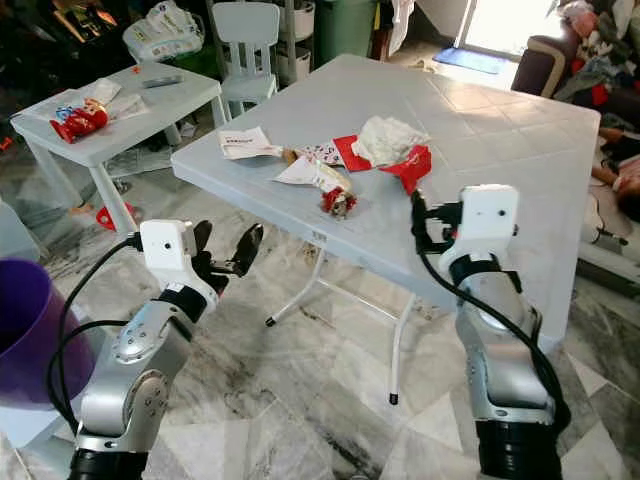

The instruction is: Picking trash to rubbish bin

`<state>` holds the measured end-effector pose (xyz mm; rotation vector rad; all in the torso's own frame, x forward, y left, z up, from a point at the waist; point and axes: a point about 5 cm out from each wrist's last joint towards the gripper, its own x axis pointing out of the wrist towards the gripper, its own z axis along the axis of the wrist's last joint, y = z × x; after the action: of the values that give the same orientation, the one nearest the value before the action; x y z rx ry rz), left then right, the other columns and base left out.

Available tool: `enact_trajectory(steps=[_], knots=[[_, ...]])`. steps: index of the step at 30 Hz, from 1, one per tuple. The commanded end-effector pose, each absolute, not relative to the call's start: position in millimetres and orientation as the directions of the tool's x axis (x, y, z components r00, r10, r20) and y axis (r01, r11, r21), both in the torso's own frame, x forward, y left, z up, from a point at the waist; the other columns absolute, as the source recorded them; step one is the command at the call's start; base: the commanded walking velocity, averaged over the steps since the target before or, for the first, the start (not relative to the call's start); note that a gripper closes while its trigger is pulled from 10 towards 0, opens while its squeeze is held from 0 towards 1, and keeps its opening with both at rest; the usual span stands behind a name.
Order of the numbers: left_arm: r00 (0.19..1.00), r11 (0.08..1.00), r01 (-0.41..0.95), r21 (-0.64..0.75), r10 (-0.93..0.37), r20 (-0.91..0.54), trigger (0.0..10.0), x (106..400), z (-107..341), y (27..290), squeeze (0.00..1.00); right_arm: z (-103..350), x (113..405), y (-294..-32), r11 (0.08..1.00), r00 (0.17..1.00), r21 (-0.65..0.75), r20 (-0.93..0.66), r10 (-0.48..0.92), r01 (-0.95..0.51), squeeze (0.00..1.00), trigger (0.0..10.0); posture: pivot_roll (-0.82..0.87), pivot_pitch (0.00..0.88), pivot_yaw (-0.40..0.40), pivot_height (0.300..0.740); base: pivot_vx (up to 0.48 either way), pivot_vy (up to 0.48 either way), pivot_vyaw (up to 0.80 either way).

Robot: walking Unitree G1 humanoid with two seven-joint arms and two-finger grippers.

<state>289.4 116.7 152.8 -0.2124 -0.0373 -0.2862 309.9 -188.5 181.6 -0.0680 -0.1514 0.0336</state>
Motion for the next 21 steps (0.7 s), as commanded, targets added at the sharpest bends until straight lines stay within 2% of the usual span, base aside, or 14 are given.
enact_trajectory(steps=[1, 6, 11, 21], knots=[[0.963, 0.943, 0.270, -0.195, -0.263, 0.062, 10.0, 289.0, 151.6, 118.4, 0.00, 186.0, 310.9, -183.3, 0.995, 0.985, -0.085, 0.158, 0.065, -0.052, 0.00, 10.0, 0.04, 0.082, -0.040, 0.740, 0.000, 0.000, 0.00], [0.966, 0.947, 0.257, -0.190, -0.246, 0.079, 10.0, 290.3, 154.5, 121.4, 0.00, 187.7, 311.3, -178.6, 0.991, 0.982, -0.108, 0.166, 0.093, -0.076, 0.00, 10.0, 0.04, 0.082, -0.042, 0.740, 0.000, 0.000, 0.08], [0.965, 0.946, 0.262, -0.193, -0.250, 0.085, 10.0, 290.2, 155.3, 121.2, 0.00, 187.8, 311.3, -177.9, 0.991, 0.981, -0.110, 0.168, 0.098, -0.080, 0.00, 10.0, 0.04, 0.082, -0.042, 0.740, 0.280, 0.000, 0.45], [0.962, 0.943, 0.270, -0.193, -0.259, 0.085, 10.0, 290.1, 155.2, 118.8, 0.00, 187.9, 311.1, -178.6, 0.992, 0.982, -0.104, 0.167, 0.093, -0.076, 0.00, 10.0, 0.04, 0.085, -0.042, 0.740, 0.331, 0.000, 0.00]])
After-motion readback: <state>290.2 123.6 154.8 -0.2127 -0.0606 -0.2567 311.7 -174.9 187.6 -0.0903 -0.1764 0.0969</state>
